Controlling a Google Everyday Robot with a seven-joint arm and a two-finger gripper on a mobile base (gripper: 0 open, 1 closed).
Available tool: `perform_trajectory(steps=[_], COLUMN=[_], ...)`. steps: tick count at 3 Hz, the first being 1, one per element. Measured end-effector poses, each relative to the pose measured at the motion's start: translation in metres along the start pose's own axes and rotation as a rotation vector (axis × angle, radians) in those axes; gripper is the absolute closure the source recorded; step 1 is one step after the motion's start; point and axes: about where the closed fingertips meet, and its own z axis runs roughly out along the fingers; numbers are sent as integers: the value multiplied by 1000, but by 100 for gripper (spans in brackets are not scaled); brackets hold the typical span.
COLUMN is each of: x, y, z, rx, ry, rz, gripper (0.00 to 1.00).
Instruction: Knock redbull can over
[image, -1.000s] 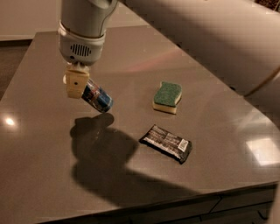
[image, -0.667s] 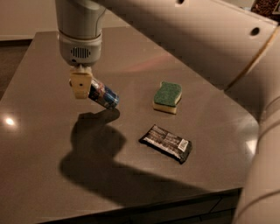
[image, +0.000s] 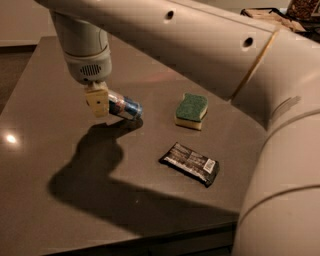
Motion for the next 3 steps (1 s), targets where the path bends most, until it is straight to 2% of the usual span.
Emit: perform_trajectory(steps=[1,3], x=[2,5], y=[0,8], z=[13,30], rx=[15,17], ry=[80,146], rz=[-52,-119], gripper=[77,30])
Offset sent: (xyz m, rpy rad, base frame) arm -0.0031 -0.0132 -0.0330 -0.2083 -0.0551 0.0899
